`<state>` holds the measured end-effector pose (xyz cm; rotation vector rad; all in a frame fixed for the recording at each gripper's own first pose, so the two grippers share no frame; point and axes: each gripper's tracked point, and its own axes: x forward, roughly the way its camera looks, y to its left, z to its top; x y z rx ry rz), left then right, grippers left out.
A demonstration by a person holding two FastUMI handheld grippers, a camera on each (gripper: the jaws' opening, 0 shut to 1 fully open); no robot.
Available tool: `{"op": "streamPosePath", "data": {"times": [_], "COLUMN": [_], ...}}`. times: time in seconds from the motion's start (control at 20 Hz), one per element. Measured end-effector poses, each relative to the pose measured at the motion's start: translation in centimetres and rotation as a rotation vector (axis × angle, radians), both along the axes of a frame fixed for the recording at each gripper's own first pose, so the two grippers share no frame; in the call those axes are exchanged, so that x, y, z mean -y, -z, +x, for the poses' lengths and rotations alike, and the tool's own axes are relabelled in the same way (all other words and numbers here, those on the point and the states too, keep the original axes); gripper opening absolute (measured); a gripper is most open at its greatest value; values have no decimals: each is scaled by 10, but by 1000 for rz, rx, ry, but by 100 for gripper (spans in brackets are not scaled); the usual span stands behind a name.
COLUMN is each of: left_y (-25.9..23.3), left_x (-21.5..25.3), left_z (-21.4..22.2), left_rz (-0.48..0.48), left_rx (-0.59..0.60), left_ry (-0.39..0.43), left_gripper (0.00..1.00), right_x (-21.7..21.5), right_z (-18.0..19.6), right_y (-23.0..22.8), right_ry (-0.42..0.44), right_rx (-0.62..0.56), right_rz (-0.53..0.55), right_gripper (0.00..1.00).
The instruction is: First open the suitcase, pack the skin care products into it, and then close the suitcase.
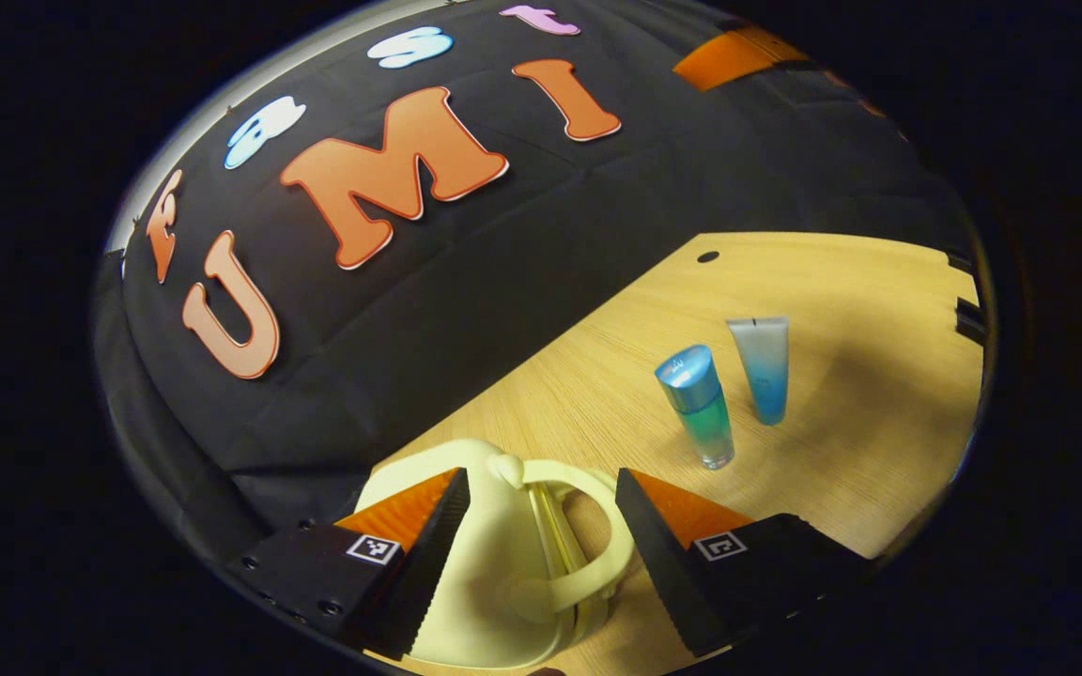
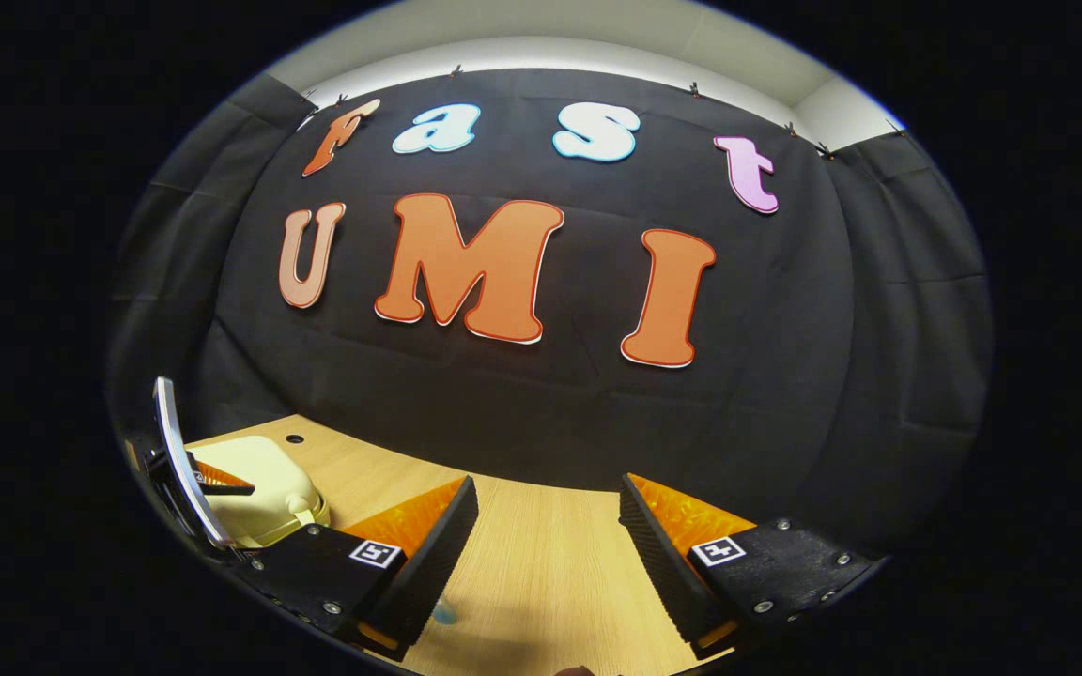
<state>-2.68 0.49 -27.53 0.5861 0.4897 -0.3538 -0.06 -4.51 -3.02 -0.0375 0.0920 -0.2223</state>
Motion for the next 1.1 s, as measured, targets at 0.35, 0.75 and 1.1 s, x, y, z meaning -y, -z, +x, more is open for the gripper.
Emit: {"op": "streamPosePath", "data": {"times": [0.35,0.75,1.1], "left_y": [45,72,39], "left_x": [-3,-2,4], "left_z": [-11,-20,-12], "left_rz": [107,301,237], "left_rx": [-107,-144,-69], "left_ry": [35,110,113], "left_gripper": [95,45,17], "right_x": [5,7,7], "right_z": [-3,-4,-2], "right_y": [4,4,3], "right_ry": [16,23,23], "right_rx": [-8,-2,1], "right_rz": [-1,7,8], "right_gripper": [96,96,96]}}
